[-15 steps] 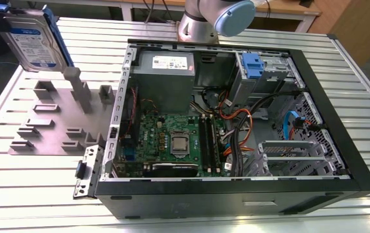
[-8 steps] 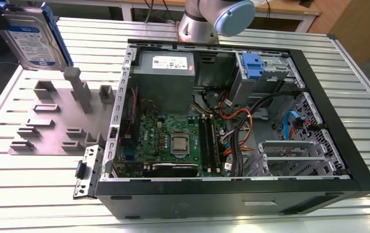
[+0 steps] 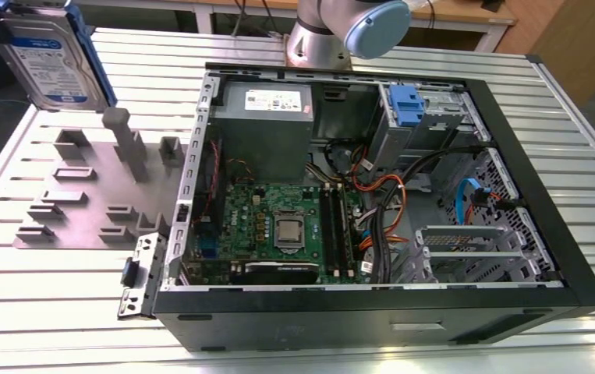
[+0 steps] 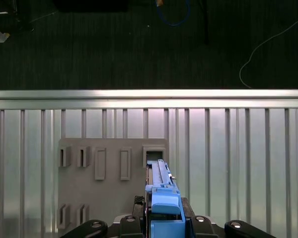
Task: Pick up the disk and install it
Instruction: 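Pick up the disk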
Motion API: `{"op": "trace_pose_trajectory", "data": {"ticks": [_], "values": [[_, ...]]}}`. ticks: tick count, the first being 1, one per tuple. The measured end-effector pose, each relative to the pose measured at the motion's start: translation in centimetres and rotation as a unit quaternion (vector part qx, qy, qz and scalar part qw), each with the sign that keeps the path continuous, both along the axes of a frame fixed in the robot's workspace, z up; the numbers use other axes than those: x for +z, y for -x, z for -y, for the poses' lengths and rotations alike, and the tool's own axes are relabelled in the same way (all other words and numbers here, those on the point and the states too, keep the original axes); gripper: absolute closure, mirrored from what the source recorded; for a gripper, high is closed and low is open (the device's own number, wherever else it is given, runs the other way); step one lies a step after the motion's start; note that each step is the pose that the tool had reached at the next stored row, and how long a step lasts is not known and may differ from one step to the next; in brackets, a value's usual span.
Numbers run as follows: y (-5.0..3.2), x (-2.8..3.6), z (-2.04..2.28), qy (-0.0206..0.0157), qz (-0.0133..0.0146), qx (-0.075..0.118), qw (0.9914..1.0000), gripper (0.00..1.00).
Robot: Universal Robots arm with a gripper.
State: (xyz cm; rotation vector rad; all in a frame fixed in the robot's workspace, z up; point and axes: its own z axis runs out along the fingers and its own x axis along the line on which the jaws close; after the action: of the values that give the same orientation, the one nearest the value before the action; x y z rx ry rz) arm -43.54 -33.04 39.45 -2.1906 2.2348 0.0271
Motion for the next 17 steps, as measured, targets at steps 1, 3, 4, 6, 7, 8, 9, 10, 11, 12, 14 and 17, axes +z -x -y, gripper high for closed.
{"op": "trace_pose_trajectory", "data": {"ticks": [1,3,4,6,7,8,9,10,11,12,14,17], "values": [[0.0,0.05,0.0,0.0,0.0,0.0,1.0,0.64],[0.0,0.17,0.0,0.0,0.0,0.0,1.0,0.64],[0.0,0.23,0.0,0.0,0.0,0.0,1.0,0.64],[0.0,0.34,0.0,0.0,0.0,0.0,1.0,0.64],[0.0,0.39,0.0,0.0,0.0001,0.0,1.0,0.64],[0.0,0.44,0.0,0.0,0.0,0.0,1.0,0.64],[0.0,0.49,0.0,0.0,0.0001,0.0,1.0,0.64],[0.0,0.54,0.0,0.0,0.0,0.0,1.0,0.64],[0.0,0.58,0.0,0.0,0.0,0.0,1.0,0.64],[0.0,0.62,0.0,0.0,0.0,0.0,1.0,0.64],[0.0,0.69,0.0,0.0,0.0,0.0,1.0,0.64],[0.0,0.79,0.0,0.0,0.0001,0.0,1.0,0.64]]}}
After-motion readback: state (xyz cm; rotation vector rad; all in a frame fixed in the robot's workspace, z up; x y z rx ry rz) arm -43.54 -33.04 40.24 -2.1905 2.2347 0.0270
